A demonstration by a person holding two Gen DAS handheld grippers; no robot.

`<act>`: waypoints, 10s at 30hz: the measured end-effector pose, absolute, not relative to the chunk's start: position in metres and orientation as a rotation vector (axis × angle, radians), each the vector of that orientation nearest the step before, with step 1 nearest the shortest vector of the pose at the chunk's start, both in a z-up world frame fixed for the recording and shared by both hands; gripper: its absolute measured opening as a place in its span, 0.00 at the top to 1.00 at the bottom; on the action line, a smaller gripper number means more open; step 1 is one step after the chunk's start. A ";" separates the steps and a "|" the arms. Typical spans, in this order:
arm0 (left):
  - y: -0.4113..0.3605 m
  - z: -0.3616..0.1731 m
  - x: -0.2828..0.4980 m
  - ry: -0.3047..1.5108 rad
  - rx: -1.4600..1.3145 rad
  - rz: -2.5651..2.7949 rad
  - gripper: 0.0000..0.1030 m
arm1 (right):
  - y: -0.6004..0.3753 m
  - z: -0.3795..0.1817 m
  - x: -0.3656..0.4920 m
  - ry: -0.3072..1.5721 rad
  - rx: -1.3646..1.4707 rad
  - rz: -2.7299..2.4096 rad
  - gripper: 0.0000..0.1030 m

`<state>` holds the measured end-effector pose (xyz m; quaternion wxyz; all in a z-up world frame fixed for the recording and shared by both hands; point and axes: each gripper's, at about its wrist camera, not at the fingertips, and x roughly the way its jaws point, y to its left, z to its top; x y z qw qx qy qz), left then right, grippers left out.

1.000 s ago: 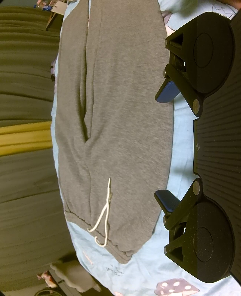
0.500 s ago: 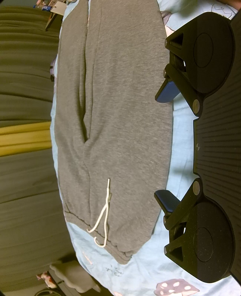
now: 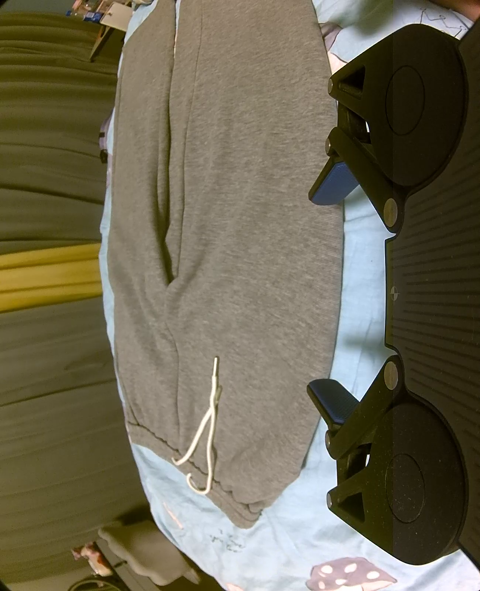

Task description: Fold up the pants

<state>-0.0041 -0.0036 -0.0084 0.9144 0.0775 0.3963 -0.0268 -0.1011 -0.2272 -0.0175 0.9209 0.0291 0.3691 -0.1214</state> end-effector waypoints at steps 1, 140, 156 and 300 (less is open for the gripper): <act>-0.004 -0.008 -0.004 0.817 0.160 -0.056 0.00 | -0.227 -0.017 -0.101 0.759 0.060 -0.250 0.04; 0.008 -0.082 0.188 0.621 -0.140 0.290 0.00 | -0.478 -0.087 0.386 0.831 0.652 -0.748 0.86; 0.033 -0.059 0.175 0.584 -0.250 0.322 0.00 | -0.422 -0.009 0.102 0.481 0.662 -0.627 0.98; 0.220 0.006 0.149 0.707 -0.613 0.171 0.92 | -0.498 -0.059 -0.153 0.312 1.037 -0.637 0.95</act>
